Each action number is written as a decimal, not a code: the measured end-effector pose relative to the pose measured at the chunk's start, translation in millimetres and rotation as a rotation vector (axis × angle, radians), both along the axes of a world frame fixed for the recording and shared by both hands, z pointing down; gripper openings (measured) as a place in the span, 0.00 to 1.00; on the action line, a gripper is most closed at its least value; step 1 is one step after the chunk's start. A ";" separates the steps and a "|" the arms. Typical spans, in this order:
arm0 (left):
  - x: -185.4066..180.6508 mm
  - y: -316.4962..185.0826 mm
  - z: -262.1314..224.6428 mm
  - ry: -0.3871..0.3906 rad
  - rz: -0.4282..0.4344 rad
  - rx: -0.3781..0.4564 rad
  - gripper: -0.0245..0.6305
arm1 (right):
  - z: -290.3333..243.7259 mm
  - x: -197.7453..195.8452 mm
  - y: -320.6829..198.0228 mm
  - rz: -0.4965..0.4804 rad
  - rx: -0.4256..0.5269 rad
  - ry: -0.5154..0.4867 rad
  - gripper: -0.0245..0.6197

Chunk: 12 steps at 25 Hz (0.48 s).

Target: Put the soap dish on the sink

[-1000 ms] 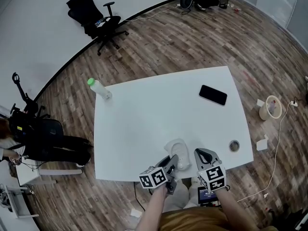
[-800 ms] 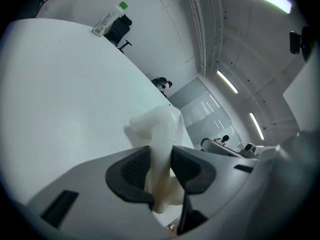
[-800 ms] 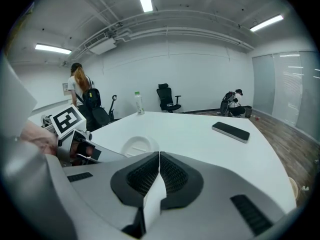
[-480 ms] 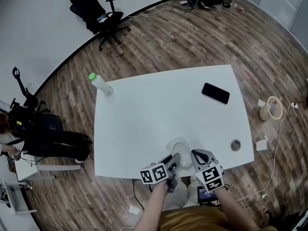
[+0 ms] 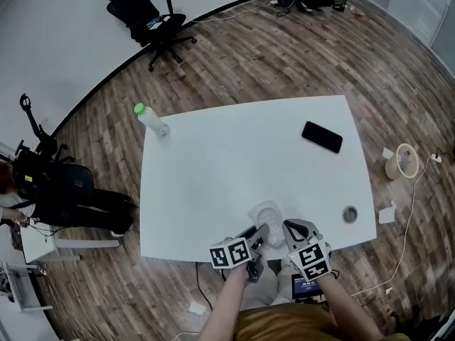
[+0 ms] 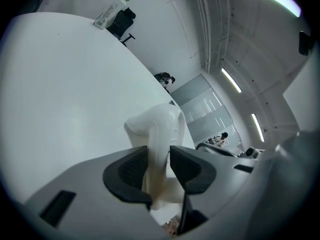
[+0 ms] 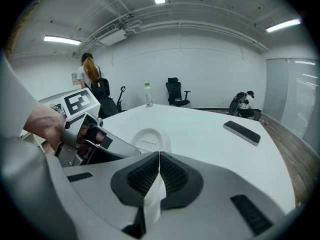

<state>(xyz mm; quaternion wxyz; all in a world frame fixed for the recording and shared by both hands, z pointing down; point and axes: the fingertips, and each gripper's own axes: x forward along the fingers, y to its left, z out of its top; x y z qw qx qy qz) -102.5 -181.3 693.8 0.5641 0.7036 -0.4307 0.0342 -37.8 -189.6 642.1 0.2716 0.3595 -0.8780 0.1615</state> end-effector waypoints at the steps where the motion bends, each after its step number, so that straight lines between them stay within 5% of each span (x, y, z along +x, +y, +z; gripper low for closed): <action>1: -0.7 0.6 2.3 -0.008 0.002 -0.007 0.24 | 0.3 -1.2 0.8 -0.007 -0.003 0.000 0.05; 12: 0.2 -3.0 -1.0 0.017 0.002 -0.009 0.34 | 1.0 -8.4 1.9 -0.031 -0.019 0.000 0.05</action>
